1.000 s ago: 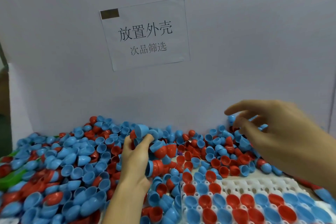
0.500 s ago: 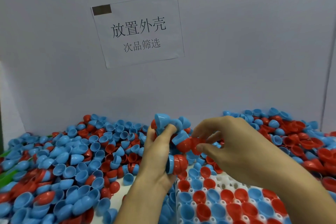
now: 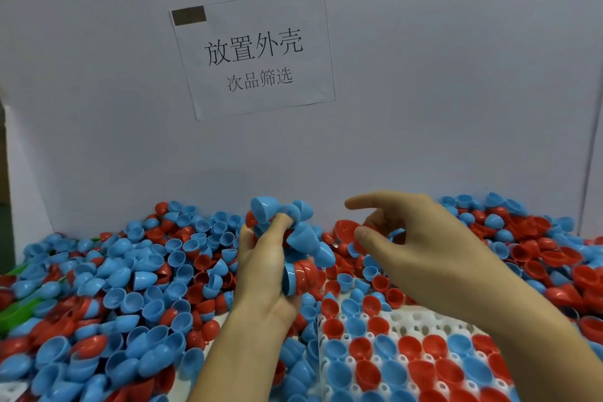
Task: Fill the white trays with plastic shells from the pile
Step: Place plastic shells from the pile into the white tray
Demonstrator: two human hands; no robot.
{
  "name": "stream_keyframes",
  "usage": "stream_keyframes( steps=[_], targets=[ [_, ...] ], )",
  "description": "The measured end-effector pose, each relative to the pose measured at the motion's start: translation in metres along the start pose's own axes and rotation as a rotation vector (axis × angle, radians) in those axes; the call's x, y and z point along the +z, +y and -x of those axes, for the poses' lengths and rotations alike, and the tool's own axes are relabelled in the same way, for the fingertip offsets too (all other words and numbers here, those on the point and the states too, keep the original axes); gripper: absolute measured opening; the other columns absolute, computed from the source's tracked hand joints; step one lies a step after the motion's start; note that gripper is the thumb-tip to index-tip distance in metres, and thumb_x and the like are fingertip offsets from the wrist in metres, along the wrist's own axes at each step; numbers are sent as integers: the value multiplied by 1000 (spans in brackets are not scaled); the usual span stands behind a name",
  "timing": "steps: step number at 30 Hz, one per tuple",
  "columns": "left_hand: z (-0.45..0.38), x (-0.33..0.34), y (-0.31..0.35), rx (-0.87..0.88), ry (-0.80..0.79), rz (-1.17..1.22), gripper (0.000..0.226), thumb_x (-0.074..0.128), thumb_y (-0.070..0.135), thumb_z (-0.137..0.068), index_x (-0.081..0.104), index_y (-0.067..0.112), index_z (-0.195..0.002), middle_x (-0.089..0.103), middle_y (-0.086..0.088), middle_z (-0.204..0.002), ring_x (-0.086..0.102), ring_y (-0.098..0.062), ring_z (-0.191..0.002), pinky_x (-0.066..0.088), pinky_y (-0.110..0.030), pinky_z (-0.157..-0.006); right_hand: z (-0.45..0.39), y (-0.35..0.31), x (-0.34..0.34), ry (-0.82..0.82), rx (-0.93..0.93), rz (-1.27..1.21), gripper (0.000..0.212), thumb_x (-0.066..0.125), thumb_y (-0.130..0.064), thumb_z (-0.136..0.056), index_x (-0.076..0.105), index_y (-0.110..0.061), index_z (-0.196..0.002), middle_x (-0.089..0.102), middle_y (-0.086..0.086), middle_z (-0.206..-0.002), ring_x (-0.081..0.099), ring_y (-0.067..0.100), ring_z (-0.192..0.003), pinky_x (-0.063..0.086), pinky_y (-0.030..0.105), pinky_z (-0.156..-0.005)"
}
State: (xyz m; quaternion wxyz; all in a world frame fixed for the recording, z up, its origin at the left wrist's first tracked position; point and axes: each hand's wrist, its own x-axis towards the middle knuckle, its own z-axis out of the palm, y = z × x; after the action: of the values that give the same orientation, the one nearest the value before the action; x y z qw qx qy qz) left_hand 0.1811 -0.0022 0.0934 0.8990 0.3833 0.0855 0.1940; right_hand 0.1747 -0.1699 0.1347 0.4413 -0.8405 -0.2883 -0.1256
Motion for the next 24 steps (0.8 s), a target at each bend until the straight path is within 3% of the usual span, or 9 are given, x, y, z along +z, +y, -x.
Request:
stream_keyframes(
  steps=[3, 7, 11, 14, 17, 21, 24],
  targets=[
    [-1, 5, 5, 46, 9, -42, 17, 68, 16, -92, 61, 23, -106, 69, -7, -89, 71, -11, -56, 53, -27, -46, -3, -1, 2, 126, 18, -50, 31, 65, -29, -93, 62, -38, -122, 66, -17, -80, 56, -17, -87, 39, -5, -67],
    [1, 5, 3, 57, 48, 6, 18, 69, 17, -91, 62, 22, -107, 67, -5, -82, 69, -10, -53, 52, -26, -43, -2, -7, 9, 209, 8, -105, 25, 72, -30, -87, 63, -44, -106, 66, -22, -77, 58, -15, -83, 39, -4, -62],
    [1, 1, -7, -50, 81, 38, 30, 68, 16, -92, 60, 16, -121, 71, -12, -93, 71, -17, -62, 55, -31, -49, 1, -14, 19, 96, 39, -137, 23, 77, -30, -84, 69, -38, -104, 70, -20, -77, 64, -8, -75, 46, 3, -60],
    [0, -3, -10, -98, 84, 64, 31, 66, 15, -92, 59, 16, -122, 63, -4, -74, 63, -12, -48, 50, -26, -41, 3, -17, 23, -30, 32, -80, 22, 77, -32, -84, 71, -38, -104, 69, -28, -81, 65, -7, -76, 49, 5, -67],
    [-1, -4, -9, -117, 122, 71, 49, 66, 15, -93, 54, 11, -140, 60, -4, -75, 62, -12, -45, 49, -25, -40, 4, -17, 24, -81, 19, -69, 19, 71, -33, -90, 69, -38, -108, 71, -26, -82, 67, -5, -78, 52, 7, -71],
    [2, -2, -8, -124, 93, 101, 38, 66, 14, -93, 57, 21, -129, 57, -3, -69, 57, -9, -38, 43, -20, -35, 3, -13, 22, -54, 28, -79, 20, 55, -26, -100, 65, -34, -115, 70, -15, -67, 68, 17, -65, 57, 27, -61],
    [3, 1, -7, -110, 111, 70, 48, 68, 13, -92, 55, 13, -138, 64, -7, -73, 64, -14, -44, 47, -24, -38, 3, -11, 22, -39, 33, -45, 21, 59, -24, -98, 68, -31, -115, 68, -24, -67, 68, 2, -64, 54, 13, -60]
  ],
)
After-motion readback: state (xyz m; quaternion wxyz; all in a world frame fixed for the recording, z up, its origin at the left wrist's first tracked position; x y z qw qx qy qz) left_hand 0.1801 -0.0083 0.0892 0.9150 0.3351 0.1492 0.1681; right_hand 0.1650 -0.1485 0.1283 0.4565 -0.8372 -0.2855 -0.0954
